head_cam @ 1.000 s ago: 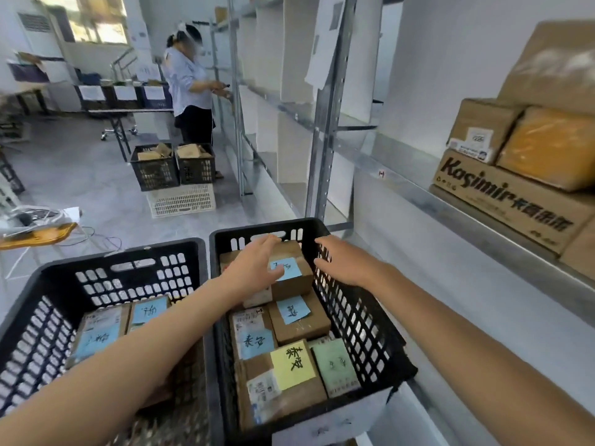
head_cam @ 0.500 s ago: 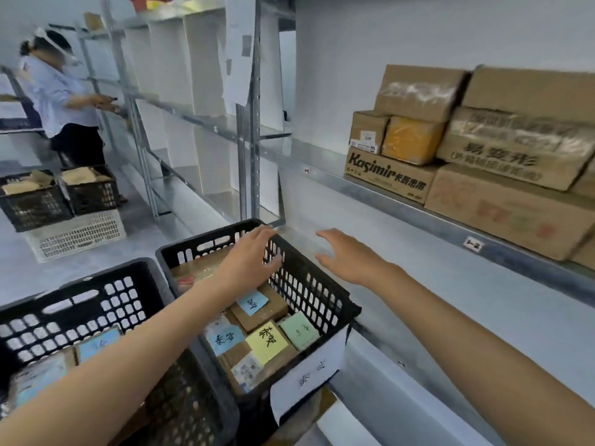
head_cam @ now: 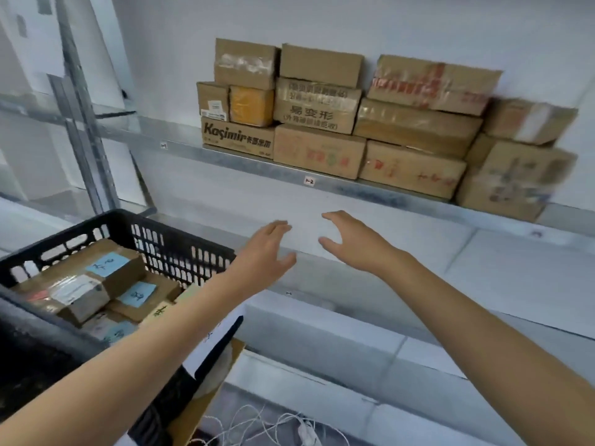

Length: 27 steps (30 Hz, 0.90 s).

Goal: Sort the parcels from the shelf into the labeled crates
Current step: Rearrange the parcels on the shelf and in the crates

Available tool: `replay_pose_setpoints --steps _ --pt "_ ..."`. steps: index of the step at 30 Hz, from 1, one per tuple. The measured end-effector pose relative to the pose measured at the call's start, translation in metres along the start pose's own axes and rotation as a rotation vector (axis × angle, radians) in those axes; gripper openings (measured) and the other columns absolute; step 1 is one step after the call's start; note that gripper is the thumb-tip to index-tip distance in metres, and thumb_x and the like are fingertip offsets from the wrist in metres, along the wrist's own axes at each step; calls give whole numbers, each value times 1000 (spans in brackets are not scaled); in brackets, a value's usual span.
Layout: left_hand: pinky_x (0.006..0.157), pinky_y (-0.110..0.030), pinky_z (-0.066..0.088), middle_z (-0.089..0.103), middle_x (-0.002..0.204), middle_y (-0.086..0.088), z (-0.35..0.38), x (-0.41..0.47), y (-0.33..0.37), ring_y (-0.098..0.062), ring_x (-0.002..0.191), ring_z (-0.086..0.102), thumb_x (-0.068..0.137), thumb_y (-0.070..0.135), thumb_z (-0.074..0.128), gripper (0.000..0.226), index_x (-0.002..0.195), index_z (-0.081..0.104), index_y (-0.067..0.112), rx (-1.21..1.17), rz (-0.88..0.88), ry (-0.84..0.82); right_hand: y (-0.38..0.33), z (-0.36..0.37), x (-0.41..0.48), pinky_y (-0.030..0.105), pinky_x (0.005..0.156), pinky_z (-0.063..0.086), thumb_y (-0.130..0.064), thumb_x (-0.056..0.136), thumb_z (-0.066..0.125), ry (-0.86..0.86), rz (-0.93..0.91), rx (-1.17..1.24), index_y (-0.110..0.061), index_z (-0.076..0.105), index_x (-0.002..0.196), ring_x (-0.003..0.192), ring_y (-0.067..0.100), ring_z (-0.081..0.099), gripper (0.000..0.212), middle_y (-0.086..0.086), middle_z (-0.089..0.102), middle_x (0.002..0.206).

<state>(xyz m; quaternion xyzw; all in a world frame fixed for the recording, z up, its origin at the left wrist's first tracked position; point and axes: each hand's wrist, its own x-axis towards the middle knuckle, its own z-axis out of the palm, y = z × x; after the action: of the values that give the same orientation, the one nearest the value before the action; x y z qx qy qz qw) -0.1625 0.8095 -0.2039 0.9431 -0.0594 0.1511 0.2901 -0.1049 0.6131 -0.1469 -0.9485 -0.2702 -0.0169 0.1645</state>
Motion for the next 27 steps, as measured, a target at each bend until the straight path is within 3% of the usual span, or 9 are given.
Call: replay_pose_setpoints --steps 6,11,14,16,18,20,23,25,27 --pt "116 -36 29 43 151 -10 23 40 95 -25 139 39 96 24 60 55 144 43 4 -26 238 6 62 -68 -62 38 107 42 -45 99 50 130 225 -53 -24 31 153 135 20 46 60 -3 37 157" --pt "109 -28 32 42 149 0 34 66 167 -18 136 41 99 29 55 52 146 40 14 -100 316 -41 104 -119 -98 36 105 40 -41 101 49 202 343 -63 -21 33 151 135 24 44 57 2 40 155" --pt "97 -22 32 42 148 -1 33 91 205 -18 133 42 100 30 52 50 147 38 18 -123 349 -72 122 -151 -106 35 106 38 -36 102 49 284 344 -55 -20 32 152 137 24 42 55 4 37 156" --pt "98 -20 29 39 151 -1 30 109 231 -18 135 40 101 28 53 51 148 37 16 -136 365 -49 132 -174 -108 40 106 42 -36 102 49 332 333 -59 -19 34 150 133 26 47 53 8 43 150" --pt "100 -19 28 39 152 -1 28 128 259 -18 135 41 100 26 53 52 148 39 13 -144 385 -7 144 -197 -107 43 110 39 -39 101 48 382 306 -93 -22 24 155 139 24 41 61 5 34 157" --pt "100 -18 24 38 153 -2 27 145 284 -17 137 38 100 26 53 53 149 38 11 -153 403 14 156 -219 -104 40 111 38 -36 102 48 431 266 -112 -24 18 157 140 22 40 64 2 24 162" --pt "102 -24 30 39 153 -4 30 171 314 -19 136 42 101 28 51 55 151 34 14 -197 365 33 176 -245 -95 39 112 36 -34 102 48 499 235 -107 -20 23 157 138 23 42 62 3 29 160" --pt "88 -24 45 46 147 -5 35 189 327 -17 109 61 101 29 50 57 152 30 16 -247 298 34 192 -257 -88 37 113 31 -35 103 47 501 255 -109 -15 21 156 141 24 37 63 6 28 160" --pt "57 -24 50 60 125 -2 43 204 337 -11 67 60 101 30 50 56 152 30 17 -285 237 36 209 -267 -80 36 113 29 -38 104 45 471 272 -96 -11 19 157 144 26 33 65 9 26 160"
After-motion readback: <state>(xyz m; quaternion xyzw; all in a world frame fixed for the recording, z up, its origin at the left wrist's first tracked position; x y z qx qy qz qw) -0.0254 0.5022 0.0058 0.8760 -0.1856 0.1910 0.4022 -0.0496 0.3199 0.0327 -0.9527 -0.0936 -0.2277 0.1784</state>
